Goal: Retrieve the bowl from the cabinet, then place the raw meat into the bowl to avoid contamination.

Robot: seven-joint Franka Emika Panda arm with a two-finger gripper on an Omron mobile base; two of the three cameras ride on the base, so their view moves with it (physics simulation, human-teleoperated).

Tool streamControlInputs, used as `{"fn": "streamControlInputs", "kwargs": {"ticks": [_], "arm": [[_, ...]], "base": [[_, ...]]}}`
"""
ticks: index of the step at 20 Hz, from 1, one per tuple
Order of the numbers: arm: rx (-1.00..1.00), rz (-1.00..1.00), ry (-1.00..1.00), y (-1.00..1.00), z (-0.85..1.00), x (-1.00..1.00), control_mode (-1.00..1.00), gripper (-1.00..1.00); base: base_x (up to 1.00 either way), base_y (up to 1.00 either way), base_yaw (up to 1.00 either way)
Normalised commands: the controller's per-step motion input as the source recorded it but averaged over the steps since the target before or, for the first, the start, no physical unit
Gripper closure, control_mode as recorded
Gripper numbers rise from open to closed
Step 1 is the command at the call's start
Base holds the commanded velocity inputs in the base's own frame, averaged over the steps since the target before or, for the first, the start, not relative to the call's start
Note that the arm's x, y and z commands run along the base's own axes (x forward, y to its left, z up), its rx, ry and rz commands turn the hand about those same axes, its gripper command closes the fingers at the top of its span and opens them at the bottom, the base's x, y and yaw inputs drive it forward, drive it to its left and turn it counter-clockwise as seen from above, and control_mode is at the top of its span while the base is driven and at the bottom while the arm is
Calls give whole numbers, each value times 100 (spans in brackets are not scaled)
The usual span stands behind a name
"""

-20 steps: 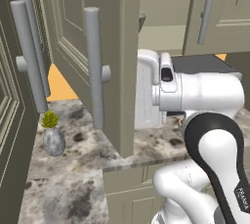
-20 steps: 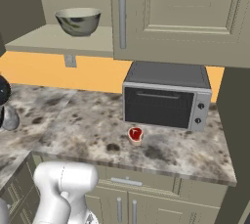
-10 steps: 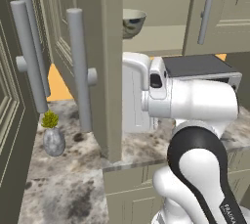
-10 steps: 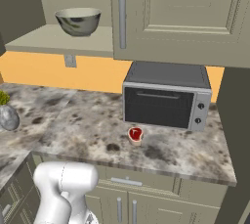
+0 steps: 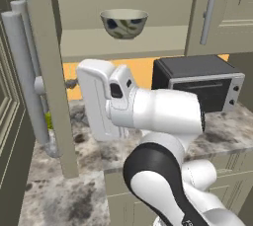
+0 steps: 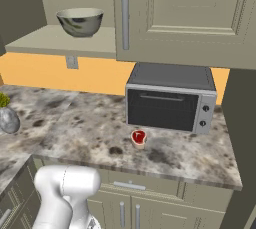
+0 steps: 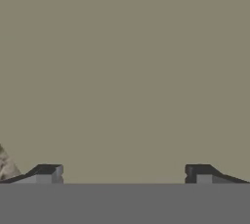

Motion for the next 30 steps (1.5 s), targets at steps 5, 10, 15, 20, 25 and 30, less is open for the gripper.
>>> {"fn": "streamControlInputs", "kwargs": {"ticks": [5, 10, 15, 20, 25, 30], "arm": [[-1, -4, 1, 34, 0, 14, -100, -100], [-1, -5, 3, 25, 0, 23, -100, -100], [0, -2, 7, 3, 0, 10, -100, -100], [0, -1, 7, -15, 6, 0, -100, -100], [0, -2, 1, -35, 2, -6, -100, -100], [-3, -4, 1, -42, 4, -3, -100, -100]], "base": [[0, 0, 0], [0, 0, 0], [0, 0, 0], [0, 0, 0], [0, 0, 0], [0, 0, 0]]}}
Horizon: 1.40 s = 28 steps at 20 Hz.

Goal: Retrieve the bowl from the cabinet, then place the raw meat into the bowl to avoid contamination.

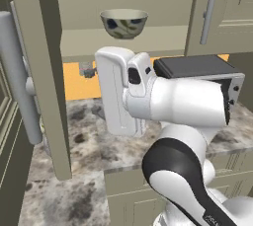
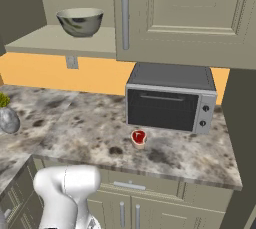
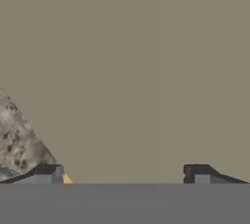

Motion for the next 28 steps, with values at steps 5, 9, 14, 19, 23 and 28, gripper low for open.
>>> {"fn": "streamControlInputs", "kwargs": {"ticks": [5, 9, 14, 19, 23, 28], "arm": [[-6, -3, 2, -47, 3, 0, -100, -100], [-6, -3, 9, -44, 10, 0, -100, -100], [1, -13, 13, -51, 8, 1, -100, -100], [10, -21, 15, -42, 1, 0, -100, -100], [14, -22, 14, -27, 6, 0, -100, -100], [10, -13, 13, -18, 14, 2, -100, -100]], "base": [[0, 0, 0], [0, 0, 0], [0, 0, 0], [0, 0, 0], [0, 0, 0], [0, 0, 0]]}}
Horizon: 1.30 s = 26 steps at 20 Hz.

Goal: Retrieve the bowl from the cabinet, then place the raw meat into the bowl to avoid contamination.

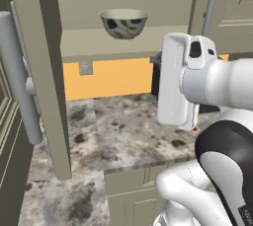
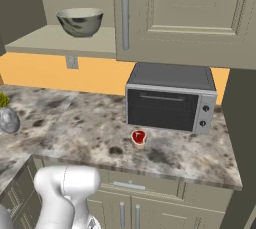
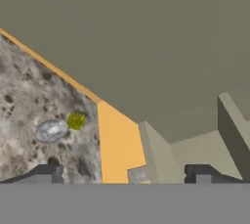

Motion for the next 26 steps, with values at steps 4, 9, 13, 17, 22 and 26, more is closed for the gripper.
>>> {"fn": "streamControlInputs", "kwargs": {"ticks": [4, 9, 13, 17, 22, 26], "arm": [[6, -9, 12, -17, 19, 0, -100, -100], [3, -5, 8, -17, 18, 1, -100, -100], [0, -2, 1, -3, 1, 6, -100, -100], [-1, -2, 0, 0, 0, 13, -100, -100], [-2, -2, 1, -2, 0, 18, -100, -100], [-2, -3, 0, -17, 0, 9, -100, -100]], "base": [[0, 0, 0], [0, 0, 0], [0, 0, 0], [0, 0, 0], [0, 0, 0], [0, 0, 0]]}}
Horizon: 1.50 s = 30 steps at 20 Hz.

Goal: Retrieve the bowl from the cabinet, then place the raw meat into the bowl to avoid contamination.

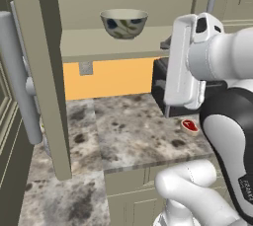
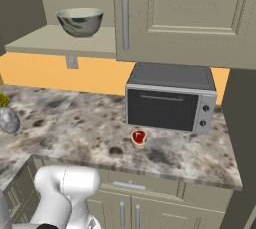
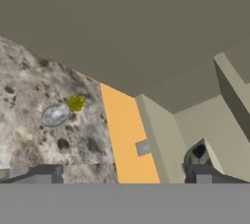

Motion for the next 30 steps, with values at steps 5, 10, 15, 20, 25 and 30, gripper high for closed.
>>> {"fn": "streamControlInputs", "kwargs": {"ticks": [5, 10, 15, 20, 25, 30], "arm": [[-1, -5, 0, -21, 0, 8, -100, -100], [0, -5, -1, -15, 1, 8, -100, -100], [0, -4, -3, -11, 0, 14, -100, -100], [0, -3, -4, -6, 0, 17, -100, -100], [0, -2, -4, -5, 0, 19, -100, -100], [0, -2, -3, -7, 1, 16, -100, -100]], "base": [[0, 0, 0], [0, 0, 0], [0, 0, 0], [0, 0, 0], [0, 0, 0], [0, 0, 0]]}}
